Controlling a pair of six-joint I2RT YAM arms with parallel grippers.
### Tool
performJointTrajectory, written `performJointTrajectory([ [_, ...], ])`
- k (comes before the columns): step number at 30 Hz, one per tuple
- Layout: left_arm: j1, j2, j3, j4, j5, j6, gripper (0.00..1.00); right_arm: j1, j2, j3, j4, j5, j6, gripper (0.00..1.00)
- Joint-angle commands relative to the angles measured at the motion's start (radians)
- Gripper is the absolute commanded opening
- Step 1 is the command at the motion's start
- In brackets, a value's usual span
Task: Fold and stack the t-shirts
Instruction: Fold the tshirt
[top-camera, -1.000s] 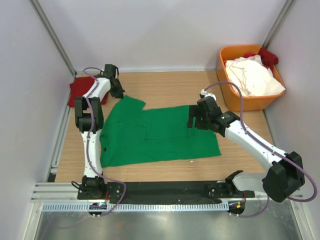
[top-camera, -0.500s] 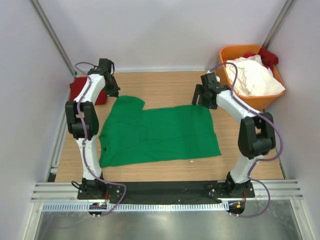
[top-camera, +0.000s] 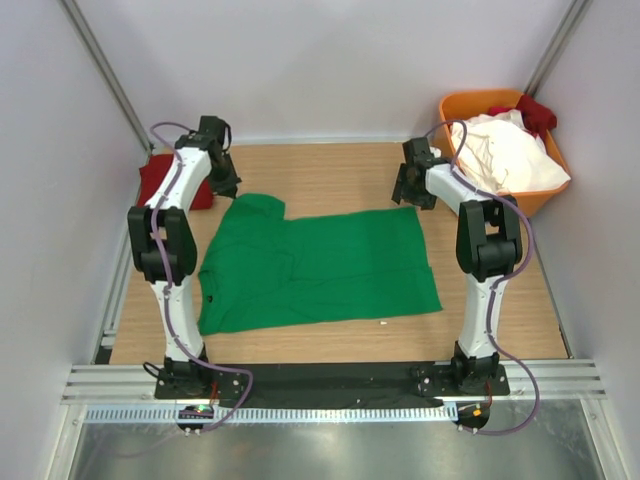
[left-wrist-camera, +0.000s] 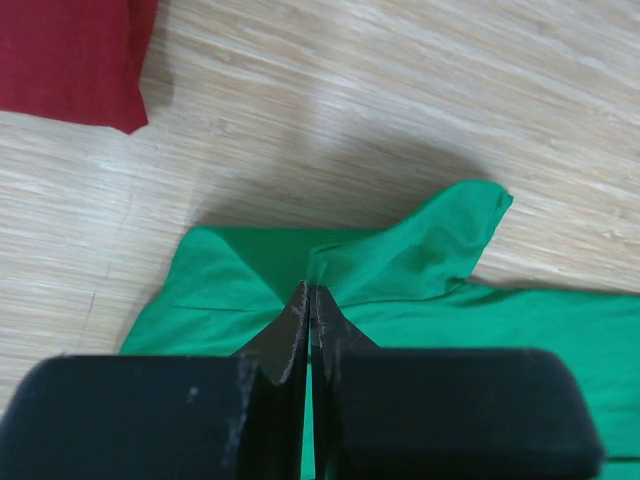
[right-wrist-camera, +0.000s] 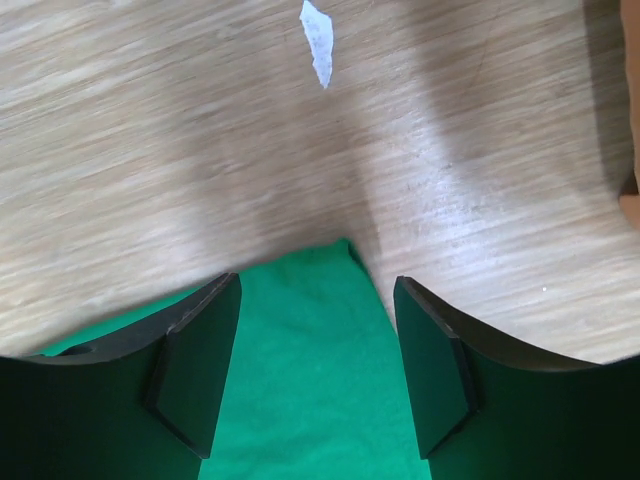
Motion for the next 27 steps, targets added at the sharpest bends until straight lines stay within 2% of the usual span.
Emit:
performJointTrajectory([
  [1,-0.008,-0.045,-0.016,0.001,0.006,0.016,0.0,-0.001,0.024,0.049,0.004,0.038,-0.015,0.68],
  [8,-0.008,-0.06,-0.028,0.007,0.008,0.016,0.0,-0.006,0.078,0.059,0.03,0.035,-0.012,0.55],
  [13,-0.006,-0.062,-0.028,0.005,-0.003,0.019,0.0,-0.006,0.064,0.026,0.051,0.032,-0.006,0.33],
  [16,-0.006,-0.067,-0.028,0.002,-0.012,0.019,0.0,-0.008,0.069,0.028,0.05,0.038,-0.009,0.16],
  [17,-0.008,-0.071,-0.028,0.004,-0.018,0.02,0.0,-0.009,0.069,0.032,0.05,0.035,-0.013,0.03],
  [21,-0.008,-0.105,-0.027,-0.013,-0.032,0.02,0.0,-0.008,0.058,0.06,0.016,0.05,-0.027,0.01],
  [27,-0.009,-0.217,-0.068,-0.039,-0.031,0.017,0.0,-0.008,-0.048,0.049,-0.01,0.039,-0.029,0.01],
])
